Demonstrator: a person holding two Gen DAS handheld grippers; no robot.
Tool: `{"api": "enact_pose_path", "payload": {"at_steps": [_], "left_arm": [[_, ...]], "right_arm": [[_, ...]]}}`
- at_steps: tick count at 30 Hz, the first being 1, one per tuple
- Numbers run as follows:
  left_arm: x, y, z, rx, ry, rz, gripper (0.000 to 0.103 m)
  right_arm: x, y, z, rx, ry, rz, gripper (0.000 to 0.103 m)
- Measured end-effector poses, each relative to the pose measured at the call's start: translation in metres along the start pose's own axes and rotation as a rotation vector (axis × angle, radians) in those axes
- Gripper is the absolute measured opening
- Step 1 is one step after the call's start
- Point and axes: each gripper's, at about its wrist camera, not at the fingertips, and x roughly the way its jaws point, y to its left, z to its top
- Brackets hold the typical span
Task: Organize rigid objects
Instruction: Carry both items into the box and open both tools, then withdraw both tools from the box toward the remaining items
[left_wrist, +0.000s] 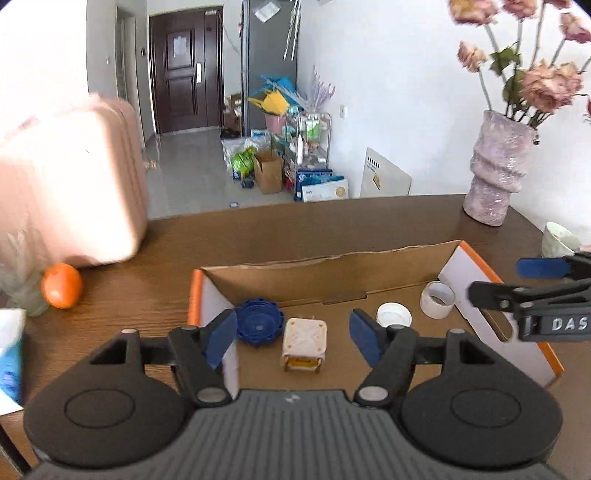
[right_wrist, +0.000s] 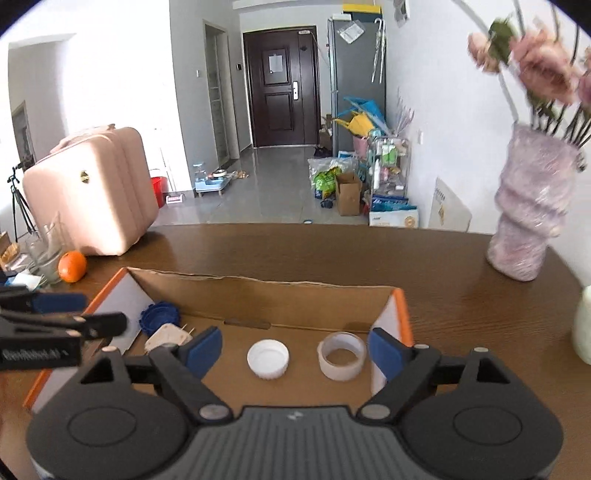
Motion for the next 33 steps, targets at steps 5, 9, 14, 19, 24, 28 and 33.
{"api": "enact_pose_path", "payload": {"at_steps": [5,9,14,19,24,28,33], "left_arm": [[-0.057,0.000,-0.007,0.009,-0.048,0.030,0.078],[-0.100,0.000,-0.015,0.027,-0.083,0.062,0.080],[-0.153,-0.003,-0.025,0.033,-0.129,0.076,0.083],[-0.204,-0.008,-0.035,0.045,-0.185,0.054,0.087],[-0.247,-0.013,-0.058,0.039,-0.257,0.024,0.092],[-0.269,-0.022,-0.101,0.096,-0.355,0.084,0.096],[-0.289,-0.033,-0.170,0.085,-0.464,0.115,0.101]], "right_arm": [[-0.059,0.003,-0.007,-0.014,-0.026,-0.004,0.089],[-0.108,0.008,-0.016,-0.060,-0.057,-0.006,0.090],[-0.166,0.015,-0.024,-0.110,-0.103,-0.008,0.091],[-0.211,0.018,-0.034,-0.124,-0.149,0.000,0.091],[-0.251,0.021,-0.051,-0.145,-0.202,0.036,0.093],[-0.277,0.017,-0.086,-0.134,-0.293,0.069,0.099],[-0.299,0.013,-0.146,-0.097,-0.363,0.104,0.101]]}}
